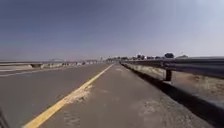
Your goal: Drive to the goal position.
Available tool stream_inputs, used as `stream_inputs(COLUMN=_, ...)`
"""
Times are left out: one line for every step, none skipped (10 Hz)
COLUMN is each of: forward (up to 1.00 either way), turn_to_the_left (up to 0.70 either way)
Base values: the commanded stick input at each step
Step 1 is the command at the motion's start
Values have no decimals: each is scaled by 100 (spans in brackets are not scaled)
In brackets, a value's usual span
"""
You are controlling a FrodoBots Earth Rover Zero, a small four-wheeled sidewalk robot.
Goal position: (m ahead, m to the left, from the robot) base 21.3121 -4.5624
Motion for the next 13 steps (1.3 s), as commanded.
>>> stream_inputs(forward=50, turn_to_the_left=0)
stream_inputs(forward=50, turn_to_the_left=0)
stream_inputs(forward=50, turn_to_the_left=0)
stream_inputs(forward=50, turn_to_the_left=0)
stream_inputs(forward=50, turn_to_the_left=0)
stream_inputs(forward=50, turn_to_the_left=0)
stream_inputs(forward=50, turn_to_the_left=0)
stream_inputs(forward=50, turn_to_the_left=0)
stream_inputs(forward=50, turn_to_the_left=0)
stream_inputs(forward=50, turn_to_the_left=0)
stream_inputs(forward=50, turn_to_the_left=0)
stream_inputs(forward=50, turn_to_the_left=0)
stream_inputs(forward=50, turn_to_the_left=0)
